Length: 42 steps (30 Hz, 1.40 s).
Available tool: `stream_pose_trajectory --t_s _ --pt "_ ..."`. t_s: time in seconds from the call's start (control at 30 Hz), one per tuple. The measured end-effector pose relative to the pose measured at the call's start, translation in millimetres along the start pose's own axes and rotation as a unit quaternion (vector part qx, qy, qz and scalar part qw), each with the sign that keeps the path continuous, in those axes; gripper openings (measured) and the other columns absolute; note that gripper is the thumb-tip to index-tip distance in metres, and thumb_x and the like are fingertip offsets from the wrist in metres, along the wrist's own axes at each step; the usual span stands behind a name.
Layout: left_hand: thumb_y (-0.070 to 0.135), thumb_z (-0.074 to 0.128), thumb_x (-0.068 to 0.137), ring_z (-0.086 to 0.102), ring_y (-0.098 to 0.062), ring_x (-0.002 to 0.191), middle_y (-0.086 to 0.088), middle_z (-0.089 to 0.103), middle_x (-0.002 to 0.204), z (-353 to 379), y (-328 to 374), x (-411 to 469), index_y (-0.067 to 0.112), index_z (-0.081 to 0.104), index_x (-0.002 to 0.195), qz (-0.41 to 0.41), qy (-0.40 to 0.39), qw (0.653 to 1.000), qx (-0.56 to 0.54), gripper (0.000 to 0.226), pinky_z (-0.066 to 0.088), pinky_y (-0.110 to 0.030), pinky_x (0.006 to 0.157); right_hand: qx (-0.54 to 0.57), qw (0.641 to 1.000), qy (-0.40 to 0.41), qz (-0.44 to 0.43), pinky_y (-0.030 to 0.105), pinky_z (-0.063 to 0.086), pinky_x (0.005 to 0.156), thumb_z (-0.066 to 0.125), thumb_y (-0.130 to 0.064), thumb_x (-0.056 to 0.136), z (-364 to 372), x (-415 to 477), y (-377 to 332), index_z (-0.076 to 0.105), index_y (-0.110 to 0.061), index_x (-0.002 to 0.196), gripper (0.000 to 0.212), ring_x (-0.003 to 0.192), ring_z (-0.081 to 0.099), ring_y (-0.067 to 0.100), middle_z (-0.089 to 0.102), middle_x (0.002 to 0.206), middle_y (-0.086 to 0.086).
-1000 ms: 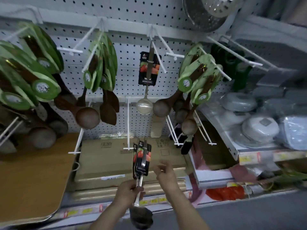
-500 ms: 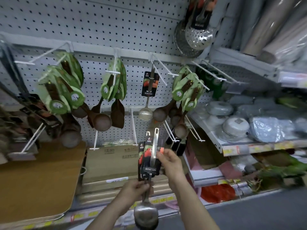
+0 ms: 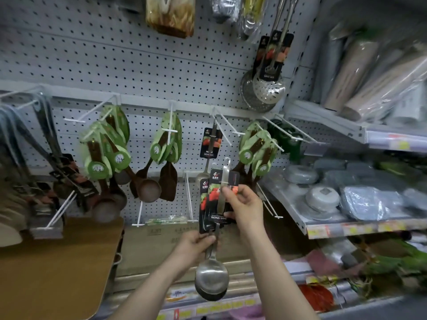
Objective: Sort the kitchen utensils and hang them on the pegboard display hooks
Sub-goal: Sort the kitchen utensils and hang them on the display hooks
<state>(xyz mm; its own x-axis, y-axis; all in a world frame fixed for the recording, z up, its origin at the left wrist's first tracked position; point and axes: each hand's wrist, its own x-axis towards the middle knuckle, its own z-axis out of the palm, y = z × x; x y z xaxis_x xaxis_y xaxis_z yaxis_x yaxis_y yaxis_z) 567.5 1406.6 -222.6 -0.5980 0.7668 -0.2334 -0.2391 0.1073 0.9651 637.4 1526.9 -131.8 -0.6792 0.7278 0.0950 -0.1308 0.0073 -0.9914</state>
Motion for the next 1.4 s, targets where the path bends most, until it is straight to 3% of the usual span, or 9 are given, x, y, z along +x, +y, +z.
stream_pose_trajectory --t_s 0.17,0.43,0.6,0.9,1.07,1.2,1.27,1.33,1.4 --pt "0.013 0.054 0.095 0.072 -0.025 0.090 -0.012 0.075 0.093 3.3 29.3 14.9 0.003 0.063 0.098 0.027 0.019 0.999 0.010 0.014 0.055 -0.043 0.089 -0.020 0.999 0.009 -0.036 0.025 0.052 0.053 0.069 -0.024 0.091 -4.3 20.0 -12.8 0.065 -0.008 0.097 0.017 0.075 0.066 0.020 0.073 0.091 0.012" --pt "0.008 0.049 0.098 0.070 -0.018 0.086 -0.007 0.073 0.094 -0.6 35.0 29.7 0.007 0.068 0.101 0.042 0.069 0.997 -0.020 0.019 0.058 -0.031 0.079 -0.049 0.999 0.019 -0.015 0.024 0.053 0.053 0.069 -0.025 0.091 -1.3 53.7 -5.3 0.065 -0.008 0.094 0.018 0.073 0.063 0.019 0.071 0.092 0.015" --pt "0.011 0.050 0.097 0.069 -0.020 0.092 -0.009 0.073 0.099 -11.4 33.9 35.8 0.006 0.068 0.102 0.043 0.101 0.994 0.007 0.020 0.054 -0.041 0.092 -0.051 0.999 0.013 -0.006 0.025 0.052 0.053 0.072 -0.027 0.089 0.4 75.2 -1.9 0.067 -0.015 0.092 0.013 0.072 0.063 0.017 0.073 0.090 0.008" --pt "0.018 0.056 0.094 0.071 -0.019 0.093 -0.004 0.075 0.095 -37.0 32.1 39.4 0.015 0.073 0.100 0.036 0.119 0.991 0.051 0.018 0.052 -0.045 0.094 -0.079 0.997 0.018 0.005 0.028 0.054 0.059 0.072 -0.029 0.088 7.4 124.9 12.0 0.066 -0.016 0.091 0.015 0.074 0.069 0.017 0.073 0.094 0.006" --pt "0.012 0.060 0.091 0.072 -0.020 0.088 -0.006 0.076 0.090 -38.1 35.6 44.4 0.009 0.072 0.096 0.039 0.134 0.989 0.049 0.014 0.054 -0.041 0.092 -0.107 0.993 0.038 0.019 0.046 0.060 0.079 0.075 -0.034 0.085 14.3 153.4 20.3 0.064 -0.023 0.087 0.016 0.089 0.069 0.022 0.071 0.097 0.003" --pt "0.012 0.062 0.090 0.072 -0.018 0.090 -0.003 0.076 0.095 -35.7 35.2 47.7 0.009 0.073 0.094 0.040 0.128 0.990 0.047 0.012 0.055 -0.039 0.090 -0.118 0.990 0.078 -0.005 0.044 0.056 0.091 0.077 -0.024 0.083 11.1 151.6 21.6 0.059 -0.021 0.097 0.024 0.088 0.067 0.012 0.068 0.095 -0.004" --pt "0.011 0.062 0.090 0.072 -0.019 0.091 -0.002 0.076 0.094 -31.4 33.7 49.3 0.009 0.073 0.093 0.043 0.123 0.990 0.045 0.012 0.055 -0.037 0.089 -0.112 0.989 0.096 -0.029 0.045 0.055 0.091 0.073 -0.025 0.087 8.1 140.0 23.7 0.058 -0.023 0.097 0.018 0.088 0.065 0.010 0.066 0.095 -0.005" --pt "0.009 0.061 0.090 0.072 -0.018 0.087 -0.002 0.076 0.090 -23.0 32.2 51.2 0.008 0.073 0.092 0.044 0.118 0.991 0.037 0.012 0.057 -0.030 0.082 -0.093 0.991 0.080 -0.048 0.048 0.056 0.087 0.067 -0.038 0.089 4.3 124.5 25.3 0.062 -0.029 0.093 0.010 0.090 0.066 0.015 0.069 0.094 -0.005" --pt "0.004 0.060 0.090 0.072 -0.015 0.081 -0.003 0.076 0.086 -13.8 30.6 51.9 0.006 0.072 0.090 0.043 0.112 0.992 0.022 0.013 0.057 -0.023 0.073 -0.082 0.995 0.028 -0.050 0.044 0.056 0.086 0.061 -0.048 0.091 2.0 111.5 24.3 0.067 -0.030 0.095 0.019 0.092 0.068 0.017 0.072 0.095 -0.005"
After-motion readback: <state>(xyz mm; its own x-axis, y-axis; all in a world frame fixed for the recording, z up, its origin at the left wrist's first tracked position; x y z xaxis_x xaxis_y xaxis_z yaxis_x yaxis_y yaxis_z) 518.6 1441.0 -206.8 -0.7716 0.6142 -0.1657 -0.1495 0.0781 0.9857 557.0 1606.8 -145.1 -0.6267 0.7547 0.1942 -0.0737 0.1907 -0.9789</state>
